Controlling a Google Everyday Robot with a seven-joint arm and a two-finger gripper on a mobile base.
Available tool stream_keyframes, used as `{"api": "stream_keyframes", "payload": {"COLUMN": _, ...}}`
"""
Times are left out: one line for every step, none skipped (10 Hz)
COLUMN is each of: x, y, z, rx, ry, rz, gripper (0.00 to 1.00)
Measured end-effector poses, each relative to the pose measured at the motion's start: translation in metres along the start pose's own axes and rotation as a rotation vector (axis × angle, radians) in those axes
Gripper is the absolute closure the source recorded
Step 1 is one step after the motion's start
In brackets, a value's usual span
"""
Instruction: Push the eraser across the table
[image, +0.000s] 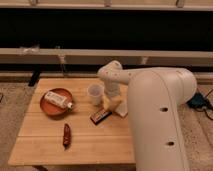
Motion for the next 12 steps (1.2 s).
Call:
{"api": "stream_keyframes", "payload": {"x": 0.001, "y": -0.007, "z": 0.001, "rx": 0.002, "ry": 0.003, "rz": 0.021, "gripper": 0.20}}
{"api": "stream_keyframes", "payload": {"x": 0.003, "y": -0.018, "z": 0.003, "rx": 0.008, "ry": 0.011, "rz": 0.046, "gripper": 0.20}}
{"api": "stream_keyframes", "payload": {"x": 0.005, "y": -0.024, "z": 0.005, "rx": 0.013, "ry": 0.017, "rz": 0.064, "gripper": 0.20}}
{"api": "stream_keyframes", "payload": {"x": 0.008, "y": -0.027, "z": 0.008, "rx": 0.015, "ry": 0.024, "rz": 0.075, "gripper": 0.20}}
{"api": "stream_keyframes", "payload": {"x": 0.009, "y": -0.030, "z": 0.011, "rx": 0.022, "ry": 0.031, "rz": 0.083, "gripper": 0.20}}
{"api": "stream_keyframes", "payload": {"x": 0.009, "y": -0.030, "z": 0.016, "rx": 0.030, "ry": 0.043, "rz": 0.083, "gripper": 0.20}}
{"api": "stream_keyframes", "payload": {"x": 0.009, "y": -0.029, "z": 0.019, "rx": 0.034, "ry": 0.049, "rz": 0.080, "gripper": 0.20}}
{"api": "stream_keyframes", "payload": {"x": 0.009, "y": -0.027, "z": 0.023, "rx": 0.038, "ry": 0.060, "rz": 0.075, "gripper": 0.20}}
{"api": "stream_keyframes", "payload": {"x": 0.011, "y": -0.024, "z": 0.026, "rx": 0.040, "ry": 0.068, "rz": 0.068, "gripper": 0.20}}
{"api": "stream_keyframes", "payload": {"x": 0.011, "y": -0.021, "z": 0.028, "rx": 0.041, "ry": 0.073, "rz": 0.059, "gripper": 0.20}}
{"api": "stream_keyframes", "payload": {"x": 0.011, "y": -0.017, "z": 0.030, "rx": 0.040, "ry": 0.077, "rz": 0.050, "gripper": 0.20}}
{"api": "stream_keyframes", "payload": {"x": 0.011, "y": -0.010, "z": 0.031, "rx": 0.038, "ry": 0.082, "rz": 0.037, "gripper": 0.20}}
